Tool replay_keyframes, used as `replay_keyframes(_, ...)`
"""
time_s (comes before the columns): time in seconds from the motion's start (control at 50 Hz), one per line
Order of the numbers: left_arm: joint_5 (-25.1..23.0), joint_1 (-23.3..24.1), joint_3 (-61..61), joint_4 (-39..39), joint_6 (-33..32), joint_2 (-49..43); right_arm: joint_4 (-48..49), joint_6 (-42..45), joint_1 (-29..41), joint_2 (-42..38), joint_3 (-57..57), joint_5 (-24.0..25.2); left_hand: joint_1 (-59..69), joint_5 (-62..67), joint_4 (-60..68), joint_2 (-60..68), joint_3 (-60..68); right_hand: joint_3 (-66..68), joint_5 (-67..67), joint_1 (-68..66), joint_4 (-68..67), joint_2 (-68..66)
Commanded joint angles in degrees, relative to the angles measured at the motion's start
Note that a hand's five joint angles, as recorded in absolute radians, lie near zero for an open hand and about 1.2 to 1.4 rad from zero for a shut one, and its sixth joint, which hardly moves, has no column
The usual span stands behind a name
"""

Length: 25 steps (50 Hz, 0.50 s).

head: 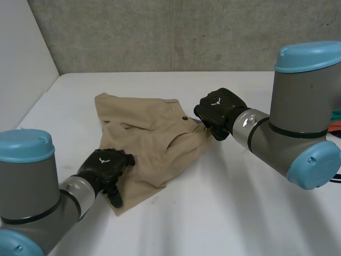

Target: Fold the laundry.

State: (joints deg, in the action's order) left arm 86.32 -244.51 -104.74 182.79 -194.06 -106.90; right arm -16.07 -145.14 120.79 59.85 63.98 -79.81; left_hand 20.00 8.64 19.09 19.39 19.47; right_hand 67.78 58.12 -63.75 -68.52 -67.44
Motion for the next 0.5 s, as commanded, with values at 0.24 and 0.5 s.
replay_keyframes(0.24, 0.07, 3.16, 8.31, 9.69, -11.25, -11.22, 0.52, -1.37, -0.73, 0.0, 1.32, 0.18, 14.09, 15.45, 15.0, 14.7, 14.61, 12.22, 11.88, -16.25, -11.48, -12.56)
replay_keyframes(0.5, 3.41, 5.27, 12.8, 14.7, -15.38, -17.64, 0.52, -2.86, -1.96, 0.26, 1.41, 0.18, 34.59, 35.94, 35.49, 35.2, 35.11, 12.22, 11.88, -16.25, -11.48, -12.56)
